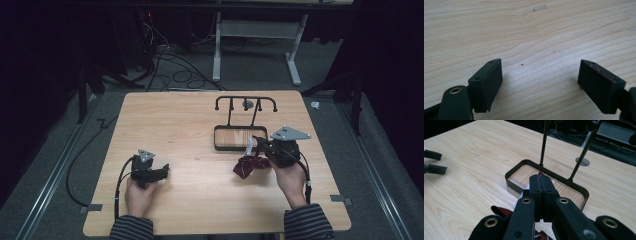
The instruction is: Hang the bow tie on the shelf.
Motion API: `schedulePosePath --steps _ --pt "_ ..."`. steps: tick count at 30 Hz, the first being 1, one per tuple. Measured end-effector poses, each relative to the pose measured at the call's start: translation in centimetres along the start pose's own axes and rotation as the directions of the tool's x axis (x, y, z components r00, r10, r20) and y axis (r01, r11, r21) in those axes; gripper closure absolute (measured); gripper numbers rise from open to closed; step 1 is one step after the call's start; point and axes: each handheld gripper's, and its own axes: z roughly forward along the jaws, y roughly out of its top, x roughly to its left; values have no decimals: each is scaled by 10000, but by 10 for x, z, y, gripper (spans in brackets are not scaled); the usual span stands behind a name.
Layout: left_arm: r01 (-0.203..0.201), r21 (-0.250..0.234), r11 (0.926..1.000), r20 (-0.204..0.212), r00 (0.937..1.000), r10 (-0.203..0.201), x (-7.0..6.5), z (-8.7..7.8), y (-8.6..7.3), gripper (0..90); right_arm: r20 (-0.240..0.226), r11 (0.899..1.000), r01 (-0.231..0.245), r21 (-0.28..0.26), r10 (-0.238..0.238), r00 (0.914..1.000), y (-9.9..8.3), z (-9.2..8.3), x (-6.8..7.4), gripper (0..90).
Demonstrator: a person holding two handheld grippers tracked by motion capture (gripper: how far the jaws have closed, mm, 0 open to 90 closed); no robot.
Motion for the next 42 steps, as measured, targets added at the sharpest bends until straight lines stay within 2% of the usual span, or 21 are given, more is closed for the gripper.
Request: schedulePosePath --steps 3,18,32,42 --pt "0 2 10000 0 10000 0 0 0 0 203 -115 9999 -127 -73 126 9999 2 -1 -2 900" --pt "0 0 10000 0 10000 0 0 0 0 203 -309 9997 -4 -250 -4 9995 14 -2 -2 900" --pt "0 1 10000 0 10000 0 0 0 0 204 -437 9990 -151 -427 132 9990 22 -2 -6 900" --pt "2 0 10000 0 10000 -2 0 0 0 203 -455 9982 -10 -596 -17 9990 34 -1 -6 900"
